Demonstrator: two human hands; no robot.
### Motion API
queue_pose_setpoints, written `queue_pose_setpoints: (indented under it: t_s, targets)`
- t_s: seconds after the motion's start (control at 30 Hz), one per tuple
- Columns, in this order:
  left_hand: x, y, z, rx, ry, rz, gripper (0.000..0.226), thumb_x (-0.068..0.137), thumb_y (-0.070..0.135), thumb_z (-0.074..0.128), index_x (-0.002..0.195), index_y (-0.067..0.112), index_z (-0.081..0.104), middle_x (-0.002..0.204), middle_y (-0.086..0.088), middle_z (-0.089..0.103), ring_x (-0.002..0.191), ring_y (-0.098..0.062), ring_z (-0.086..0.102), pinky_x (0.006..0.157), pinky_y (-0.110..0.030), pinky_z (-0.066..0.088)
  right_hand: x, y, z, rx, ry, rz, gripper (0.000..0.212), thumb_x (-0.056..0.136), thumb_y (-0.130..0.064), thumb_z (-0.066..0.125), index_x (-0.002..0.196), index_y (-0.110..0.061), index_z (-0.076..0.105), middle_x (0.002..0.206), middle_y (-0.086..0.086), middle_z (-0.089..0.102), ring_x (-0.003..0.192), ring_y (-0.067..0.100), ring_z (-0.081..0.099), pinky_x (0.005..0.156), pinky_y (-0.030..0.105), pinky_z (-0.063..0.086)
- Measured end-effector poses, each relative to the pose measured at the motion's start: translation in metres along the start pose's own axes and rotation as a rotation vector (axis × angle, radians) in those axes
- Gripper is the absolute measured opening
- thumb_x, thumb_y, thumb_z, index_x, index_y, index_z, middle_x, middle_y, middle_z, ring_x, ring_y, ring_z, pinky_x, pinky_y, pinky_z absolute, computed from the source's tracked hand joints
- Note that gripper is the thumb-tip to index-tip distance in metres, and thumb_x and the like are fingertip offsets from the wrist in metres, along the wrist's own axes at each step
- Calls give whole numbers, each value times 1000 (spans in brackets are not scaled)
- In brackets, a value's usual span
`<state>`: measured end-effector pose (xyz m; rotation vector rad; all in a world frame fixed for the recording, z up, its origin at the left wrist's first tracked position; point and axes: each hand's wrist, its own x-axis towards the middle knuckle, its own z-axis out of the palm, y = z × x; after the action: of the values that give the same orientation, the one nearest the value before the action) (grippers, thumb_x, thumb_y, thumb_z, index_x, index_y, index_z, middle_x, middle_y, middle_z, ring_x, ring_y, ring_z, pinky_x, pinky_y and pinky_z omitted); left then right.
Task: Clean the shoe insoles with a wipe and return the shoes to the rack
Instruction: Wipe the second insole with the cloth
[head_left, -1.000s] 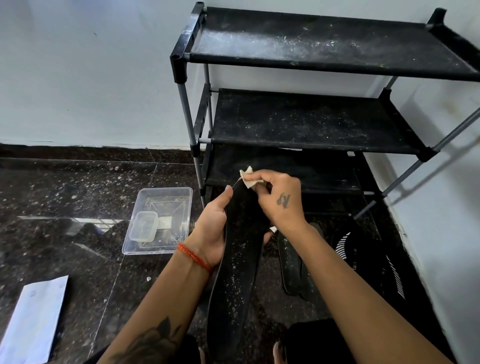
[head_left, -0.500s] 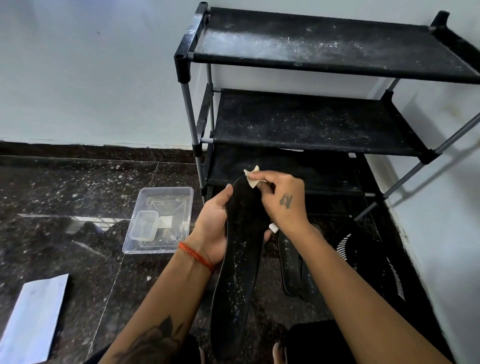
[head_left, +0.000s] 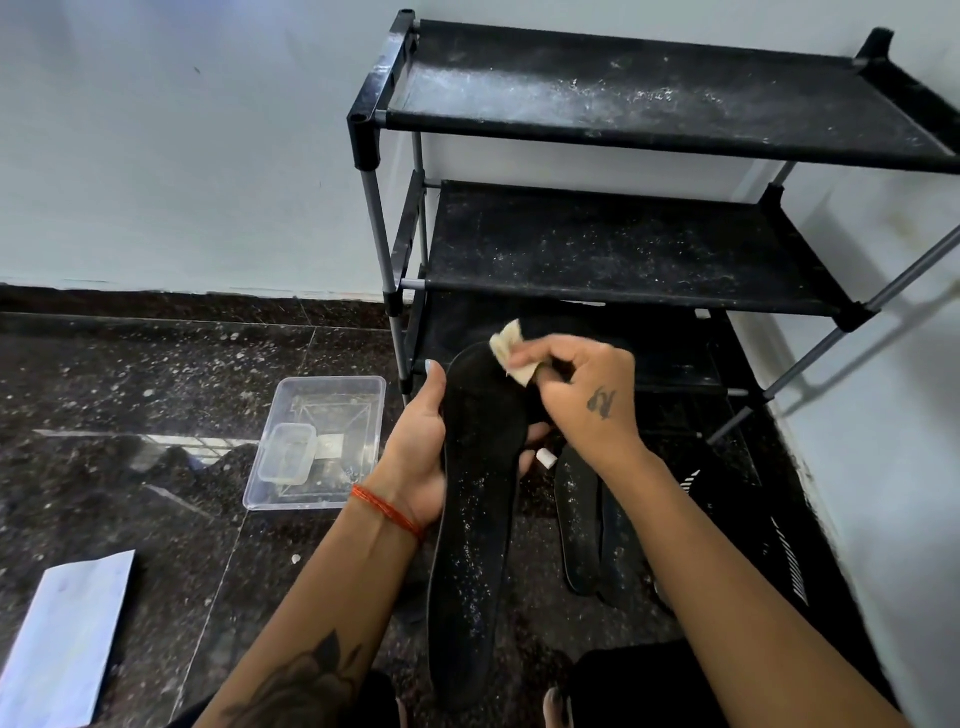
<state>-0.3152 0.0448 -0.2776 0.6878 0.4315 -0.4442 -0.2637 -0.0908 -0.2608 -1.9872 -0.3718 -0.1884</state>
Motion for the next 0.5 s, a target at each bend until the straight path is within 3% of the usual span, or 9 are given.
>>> queue_pose_setpoints:
  t_s: [0.1, 0.17, 0.37, 0.43, 0.5]
  targets:
    - [0, -3, 3, -7, 16, -3, 79, 90, 71, 16, 114, 12, 64, 107, -19, 69, 84, -33, 69, 69, -42, 57, -1, 4, 11, -82, -15, 12, 36, 77, 7, 60, 101, -16, 72, 94, -5, 71, 88, 7, 66, 82, 19, 52]
    - [1, -4, 2, 2, 38, 6, 78, 90, 70, 16, 110, 12, 65, 102, -19, 70, 82, -32, 67, 68, -43, 57, -6, 1, 18, -108, -70, -12, 35, 76, 6, 61, 103, -14, 72, 98, 1, 71, 92, 10, 65, 86, 15, 48]
    - [1, -3, 3, -12, 25, 40, 75, 95, 63, 15, 98, 5, 63, 78, -18, 72, 65, -27, 71, 53, -36, 58, -12, -13, 19, 10, -266, -171, 31, 69, 9, 63, 90, -10, 76, 91, 2, 73, 87, 6, 66, 82, 14, 50]
    - [1, -1, 3, 16, 21, 38, 80, 93, 67, 14, 101, 5, 63, 82, -19, 71, 67, -28, 71, 58, -38, 58, -9, -10, 10, 13, -385, -124, 35, 64, 17, 57, 82, -6, 76, 86, 5, 73, 82, 8, 67, 71, 9, 50]
    - [1, 1, 1, 27, 25, 26, 89, 89, 72, 14, 99, 3, 69, 88, -20, 70, 70, -30, 69, 61, -39, 58, -6, -4, 0, -51, -384, -90, 35, 60, 19, 54, 73, -5, 76, 81, 6, 73, 76, 12, 68, 62, 14, 53]
